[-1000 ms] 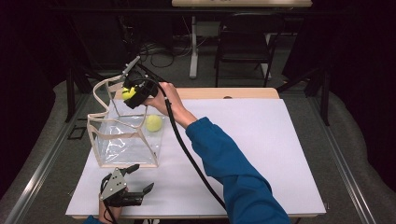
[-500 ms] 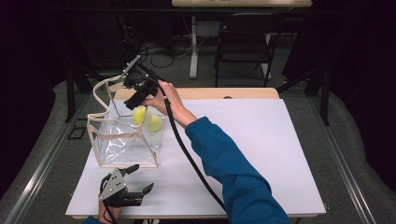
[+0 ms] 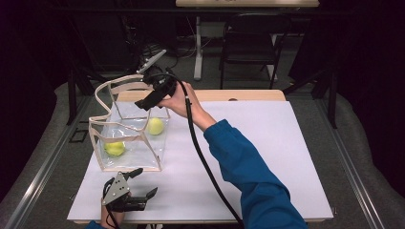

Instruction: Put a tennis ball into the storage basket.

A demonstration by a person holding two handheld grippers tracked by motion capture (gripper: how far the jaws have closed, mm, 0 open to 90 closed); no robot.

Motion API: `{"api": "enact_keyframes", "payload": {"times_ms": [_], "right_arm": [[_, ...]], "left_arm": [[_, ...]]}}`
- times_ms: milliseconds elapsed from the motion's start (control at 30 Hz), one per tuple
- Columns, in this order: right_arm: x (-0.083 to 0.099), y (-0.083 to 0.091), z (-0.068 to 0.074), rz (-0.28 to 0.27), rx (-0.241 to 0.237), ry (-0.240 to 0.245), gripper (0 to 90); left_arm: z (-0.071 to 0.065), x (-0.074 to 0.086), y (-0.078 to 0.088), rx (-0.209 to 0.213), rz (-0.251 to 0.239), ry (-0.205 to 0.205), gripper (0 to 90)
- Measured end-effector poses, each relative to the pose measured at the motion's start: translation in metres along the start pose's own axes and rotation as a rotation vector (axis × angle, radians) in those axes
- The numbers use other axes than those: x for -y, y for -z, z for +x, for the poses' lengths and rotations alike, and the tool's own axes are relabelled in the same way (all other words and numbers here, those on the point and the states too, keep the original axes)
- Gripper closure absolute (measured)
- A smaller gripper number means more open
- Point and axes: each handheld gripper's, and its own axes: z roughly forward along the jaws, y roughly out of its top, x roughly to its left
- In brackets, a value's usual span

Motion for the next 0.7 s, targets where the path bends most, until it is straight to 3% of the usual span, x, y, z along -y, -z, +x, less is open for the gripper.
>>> {"api": "enact_keyframes", "payload": {"times_ms": [200,700], "right_arm": [[0.009,0.017,-0.002,-0.013,-0.003,-0.002,0.0],[0.036,0.036,-0.002,0.014,0.025,0.01,0.0]], "left_arm": [[0.0,0.0,-0.001,0.002,0.003,-0.004,16.0],[0.0,0.0,-0.001,0.0,0.003,-0.005,16.0]]}}
